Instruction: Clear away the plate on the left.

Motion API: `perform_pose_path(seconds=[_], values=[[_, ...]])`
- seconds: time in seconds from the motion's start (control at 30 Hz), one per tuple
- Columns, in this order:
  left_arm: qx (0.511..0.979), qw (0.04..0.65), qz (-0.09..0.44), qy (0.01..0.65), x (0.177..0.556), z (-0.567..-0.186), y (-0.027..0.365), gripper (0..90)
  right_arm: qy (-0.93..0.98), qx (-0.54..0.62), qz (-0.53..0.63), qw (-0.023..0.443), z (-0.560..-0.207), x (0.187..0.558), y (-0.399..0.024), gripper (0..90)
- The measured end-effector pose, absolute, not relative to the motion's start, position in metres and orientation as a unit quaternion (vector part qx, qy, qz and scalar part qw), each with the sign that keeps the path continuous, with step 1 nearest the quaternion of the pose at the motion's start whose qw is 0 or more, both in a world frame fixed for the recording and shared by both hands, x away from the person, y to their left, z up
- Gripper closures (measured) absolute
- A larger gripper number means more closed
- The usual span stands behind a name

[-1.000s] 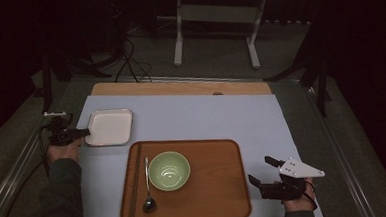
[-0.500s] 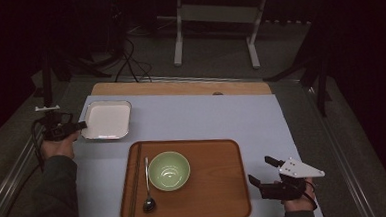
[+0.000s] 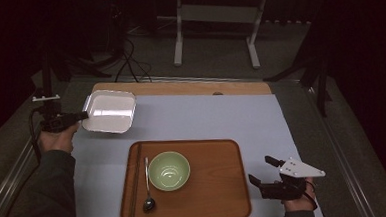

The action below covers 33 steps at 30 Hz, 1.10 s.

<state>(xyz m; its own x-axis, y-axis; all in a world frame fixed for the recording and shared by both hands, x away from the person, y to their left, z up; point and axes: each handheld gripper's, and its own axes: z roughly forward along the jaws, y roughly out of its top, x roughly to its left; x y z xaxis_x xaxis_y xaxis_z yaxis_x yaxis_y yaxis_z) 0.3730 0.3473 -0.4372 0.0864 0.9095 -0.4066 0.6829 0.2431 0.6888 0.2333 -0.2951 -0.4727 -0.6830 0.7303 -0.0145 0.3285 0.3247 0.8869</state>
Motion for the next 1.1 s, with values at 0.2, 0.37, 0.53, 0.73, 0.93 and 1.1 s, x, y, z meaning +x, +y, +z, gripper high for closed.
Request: perform_pose_path(seconds=[0.2,0.37,0.53,0.73,0.93,1.1], values=[[0.613,0.434,0.133,0.647,0.373,-0.429,0.339,88.9,0.786,0.336,0.474,0.212,-0.473,0.234,-0.295,13.8],[0.622,0.443,0.132,0.632,0.372,-0.424,0.332,88.9,0.785,0.337,0.474,0.213,-0.473,0.234,-0.296,13.8],[0.63,0.447,0.131,0.621,0.372,-0.42,0.326,88.9,0.785,0.336,0.475,0.213,-0.472,0.234,-0.296,13.8],[0.635,0.464,0.126,0.605,0.37,-0.417,0.321,88.9,0.785,0.337,0.475,0.214,-0.472,0.233,-0.296,13.8],[0.646,0.466,0.127,0.591,0.368,-0.412,0.316,88.9,0.784,0.337,0.475,0.214,-0.472,0.233,-0.296,13.8],[0.652,0.475,0.122,0.578,0.366,-0.408,0.31,88.8,0.784,0.336,0.475,0.215,-0.472,0.233,-0.296,13.8]])
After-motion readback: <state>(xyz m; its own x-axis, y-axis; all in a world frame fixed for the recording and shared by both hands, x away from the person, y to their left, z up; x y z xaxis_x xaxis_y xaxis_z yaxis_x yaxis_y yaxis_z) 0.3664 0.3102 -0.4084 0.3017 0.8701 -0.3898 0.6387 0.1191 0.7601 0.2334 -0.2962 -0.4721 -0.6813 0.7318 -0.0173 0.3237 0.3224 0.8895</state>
